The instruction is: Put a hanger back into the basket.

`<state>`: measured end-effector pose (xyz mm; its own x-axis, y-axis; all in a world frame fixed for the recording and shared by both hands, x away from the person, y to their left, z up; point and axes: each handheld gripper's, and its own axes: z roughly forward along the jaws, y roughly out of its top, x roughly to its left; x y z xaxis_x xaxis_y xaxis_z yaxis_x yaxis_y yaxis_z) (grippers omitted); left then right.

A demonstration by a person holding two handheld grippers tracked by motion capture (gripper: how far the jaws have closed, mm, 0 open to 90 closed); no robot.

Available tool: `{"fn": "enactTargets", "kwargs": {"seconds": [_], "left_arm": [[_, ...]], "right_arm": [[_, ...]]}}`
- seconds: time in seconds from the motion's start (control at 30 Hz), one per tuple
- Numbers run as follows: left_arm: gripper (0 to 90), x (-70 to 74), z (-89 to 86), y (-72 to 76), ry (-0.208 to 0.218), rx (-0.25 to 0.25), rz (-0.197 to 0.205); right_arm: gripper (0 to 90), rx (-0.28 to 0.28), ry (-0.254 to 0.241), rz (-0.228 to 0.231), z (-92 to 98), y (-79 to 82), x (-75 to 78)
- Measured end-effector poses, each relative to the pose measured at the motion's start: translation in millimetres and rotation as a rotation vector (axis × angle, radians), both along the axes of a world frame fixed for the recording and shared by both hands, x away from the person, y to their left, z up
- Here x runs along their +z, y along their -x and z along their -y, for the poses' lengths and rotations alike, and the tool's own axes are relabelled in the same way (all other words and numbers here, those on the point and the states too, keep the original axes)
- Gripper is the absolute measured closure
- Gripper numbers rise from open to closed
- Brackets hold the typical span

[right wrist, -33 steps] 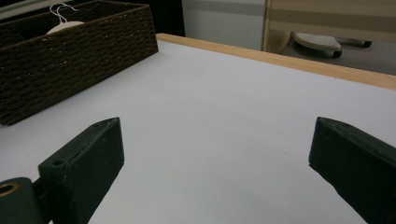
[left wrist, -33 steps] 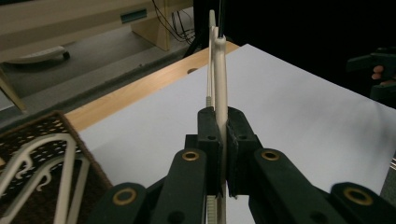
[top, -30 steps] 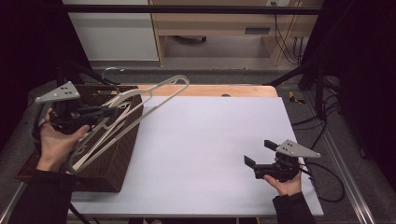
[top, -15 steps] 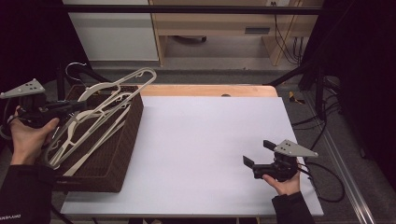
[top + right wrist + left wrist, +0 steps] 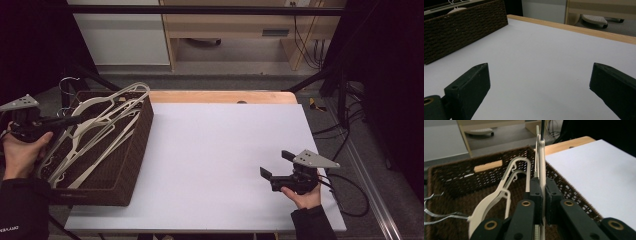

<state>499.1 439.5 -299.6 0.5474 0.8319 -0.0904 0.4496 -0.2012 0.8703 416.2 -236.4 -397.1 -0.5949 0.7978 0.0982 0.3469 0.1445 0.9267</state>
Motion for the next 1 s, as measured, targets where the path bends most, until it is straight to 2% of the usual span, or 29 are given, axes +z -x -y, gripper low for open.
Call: {"fn": "enactTargets", "kwargs": {"seconds": [0.17,0.2,0.33,0.47,0.63,0.7,0.77,0.8,0.87,0.93,1.0], "left_arm": [[86.3,-7.7,-10.9,1.3,0.021,0.028,-0.010],[86.3,-11.9,-14.0,0.6,0.015,0.031,-0.027],[86.3,-15.6,-13.3,-1.5,0.013,0.034,-0.041],[86.3,-20.1,-11.2,-4.2,0.034,0.029,-0.067],[86.3,-34.0,-6.6,-9.3,0.031,0.014,-0.139],[86.2,-42.2,-12.4,-8.8,0.083,0.023,-0.159],[86.1,-51.5,-17.8,-9.8,0.093,0.032,-0.193],[85.9,-56.5,-19.3,-10.7,0.087,0.035,-0.222],[85.6,-65.7,-19.1,-12.7,0.051,0.071,-0.272],[84.7,-68.5,-20.0,-12.8,0.057,0.102,-0.273],[83.9,-67.9,-18.6,-13.2,0.031,0.131,-0.275]], "right_arm": [[3.3,0.000,-0.003,-0.005,-0.9,-0.1,-0.2],[3.3,-0.001,-0.004,-0.004,-0.9,-0.1,-0.2],[3.2,-0.001,-0.003,-0.004,-0.9,-0.1,-0.2],[3.2,0.001,-0.002,-0.005,-0.5,0.3,0.0],[3.2,0.003,-0.010,-0.004,-0.5,0.4,0.4],[3.2,0.006,-0.010,-0.004,-0.7,0.3,0.3],[3.2,0.007,-0.010,-0.006,-0.9,0.3,0.3],[3.2,0.007,-0.008,-0.004,-0.8,0.1,0.3],[3.2,0.006,-0.009,-0.004,-1.1,0.2,0.4],[3.2,0.006,-0.009,-0.004,-1.2,0.1,0.4],[3.1,0.012,-0.004,-0.005,-0.8,0.3,0.3]]}}
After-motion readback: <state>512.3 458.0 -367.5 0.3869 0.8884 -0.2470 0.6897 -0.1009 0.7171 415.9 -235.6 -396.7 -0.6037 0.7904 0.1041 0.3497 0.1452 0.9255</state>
